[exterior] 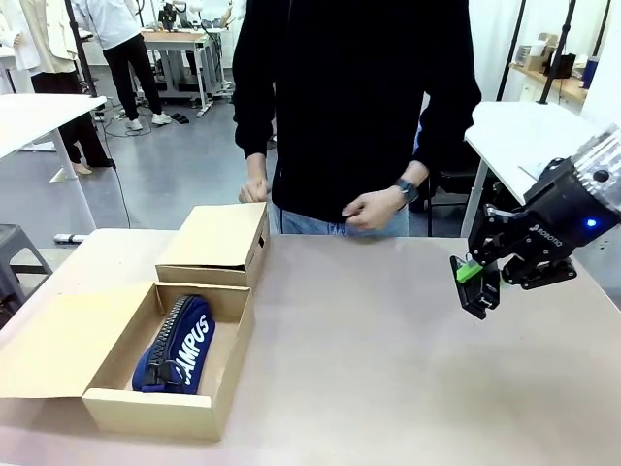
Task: Place items inside the box.
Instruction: Pick up a Pencil pouch or Stapler and place it inside the Mailer Box closest to the robot.
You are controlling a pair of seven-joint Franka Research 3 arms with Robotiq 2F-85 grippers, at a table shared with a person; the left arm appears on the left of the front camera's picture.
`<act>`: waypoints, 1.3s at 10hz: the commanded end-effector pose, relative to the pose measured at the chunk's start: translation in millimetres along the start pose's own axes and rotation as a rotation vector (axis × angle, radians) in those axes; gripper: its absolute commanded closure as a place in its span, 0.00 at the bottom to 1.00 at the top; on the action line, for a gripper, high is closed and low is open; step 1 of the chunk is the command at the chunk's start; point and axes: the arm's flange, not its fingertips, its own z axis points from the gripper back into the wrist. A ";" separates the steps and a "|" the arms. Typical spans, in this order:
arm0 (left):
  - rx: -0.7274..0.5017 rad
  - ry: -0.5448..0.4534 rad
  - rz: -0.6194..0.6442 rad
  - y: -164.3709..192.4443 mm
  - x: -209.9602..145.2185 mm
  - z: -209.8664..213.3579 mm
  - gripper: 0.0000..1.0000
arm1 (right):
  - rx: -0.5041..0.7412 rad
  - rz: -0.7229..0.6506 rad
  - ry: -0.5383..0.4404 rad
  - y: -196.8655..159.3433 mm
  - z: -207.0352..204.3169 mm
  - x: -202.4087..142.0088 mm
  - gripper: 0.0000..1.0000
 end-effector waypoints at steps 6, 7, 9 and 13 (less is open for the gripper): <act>-0.023 -0.012 -0.019 -0.3 -0.3 -1.8 0.00 | 0.037 0.181 0.060 174.8 -131.7 -97.6 0.67; -0.023 -0.012 -0.019 -0.3 -0.3 -1.8 0.00 | 0.066 0.185 0.106 201.6 -147.2 -101.1 0.67; -0.023 -0.012 -0.019 -0.3 -0.3 -1.8 0.00 | 0.070 0.183 0.157 242.9 -178.1 -105.6 0.67; -0.023 -0.012 -0.019 -0.3 -0.3 -1.8 0.00 | 0.094 0.190 0.176 233.6 -175.6 -103.0 0.67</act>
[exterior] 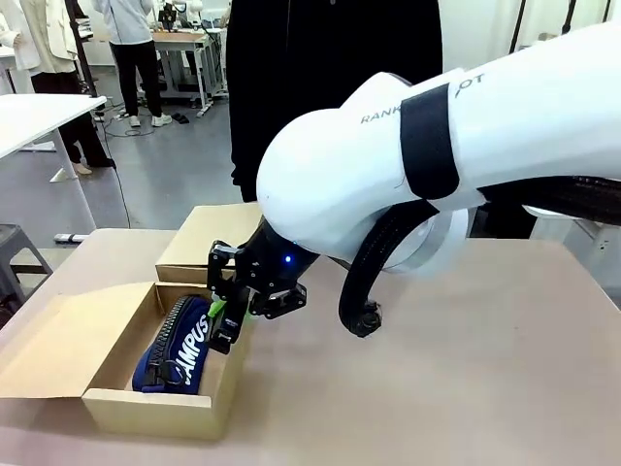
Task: Place items inside the box.
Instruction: Pick up a Pencil pouch or Stapler and place it inside the Mailer Box closest to the robot.
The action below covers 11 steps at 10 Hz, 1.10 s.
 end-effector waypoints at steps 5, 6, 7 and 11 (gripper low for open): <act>-0.023 -0.013 -0.019 -0.3 -0.3 -1.6 0.00 | -0.130 0.100 -0.012 51.2 -66.0 47.9 0.67; -0.023 -0.013 -0.019 -0.3 -0.3 -1.6 0.00 | -0.164 0.097 -0.009 58.1 -81.4 53.3 0.67; -0.023 -0.013 -0.019 -0.3 -0.3 -1.6 0.00 | -0.176 0.093 -0.005 61.8 -91.7 54.8 0.67; -0.023 -0.013 -0.019 -0.3 -0.3 -1.6 0.00 | -0.179 0.072 -0.014 54.7 -92.2 56.4 0.67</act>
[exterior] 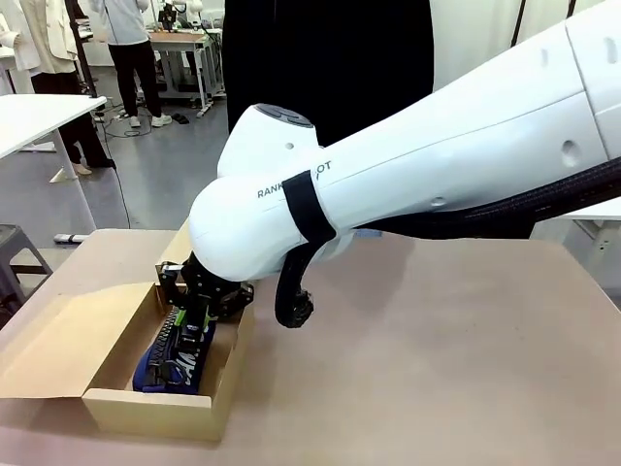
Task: Place items inside the box.
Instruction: Pick up a Pencil pouch or Stapler and place it inside the Mailer Box closest to the robot.
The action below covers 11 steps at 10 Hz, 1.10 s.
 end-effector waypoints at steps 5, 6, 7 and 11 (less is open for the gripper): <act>-0.023 -0.012 -0.019 -0.3 -0.3 -1.7 0.00 | 0.003 -0.052 -0.024 -3.6 13.0 -2.4 0.00; -0.023 -0.012 -0.019 -0.3 -0.3 -1.7 0.00 | 0.012 -0.056 -0.025 -6.5 16.1 -2.5 0.00; -0.023 -0.012 -0.019 -0.3 -0.3 -1.7 0.00 | 0.024 -0.058 -0.024 -10.3 19.7 -2.4 0.00; -0.023 -0.012 -0.019 -0.3 -0.3 -1.7 0.00 | 0.197 -0.065 0.099 -84.9 97.0 3.7 0.00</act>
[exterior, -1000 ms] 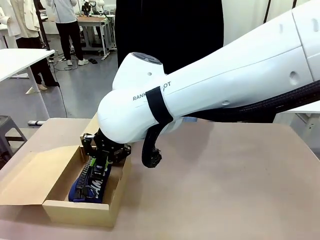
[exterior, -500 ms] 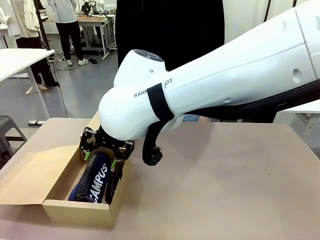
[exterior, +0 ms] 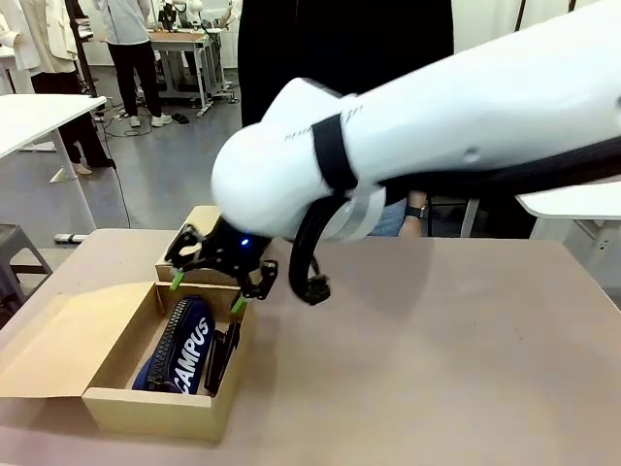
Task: Place items inside the box.
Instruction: Pick up a Pencil pouch or Stapler and place it inside the Mailer Box closest to the robot.
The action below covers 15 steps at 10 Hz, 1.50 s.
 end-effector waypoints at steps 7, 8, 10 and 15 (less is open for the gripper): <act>-0.023 -0.012 -0.019 -0.2 -0.4 -1.7 0.00 | 0.760 0.062 0.135 -278.9 244.1 -50.7 0.00; -0.023 -0.012 -0.019 -0.2 -0.4 -1.7 0.00 | 0.729 -0.052 0.060 -314.1 251.2 -56.7 0.00; -0.023 -0.012 -0.019 -0.2 -0.4 -1.7 0.00 | 0.774 -0.059 -0.034 -379.9 241.5 -80.0 0.00; -0.023 -0.012 -0.019 -0.2 -0.4 -1.7 0.00 | 0.810 -0.061 -0.122 -413.6 262.3 -50.2 0.00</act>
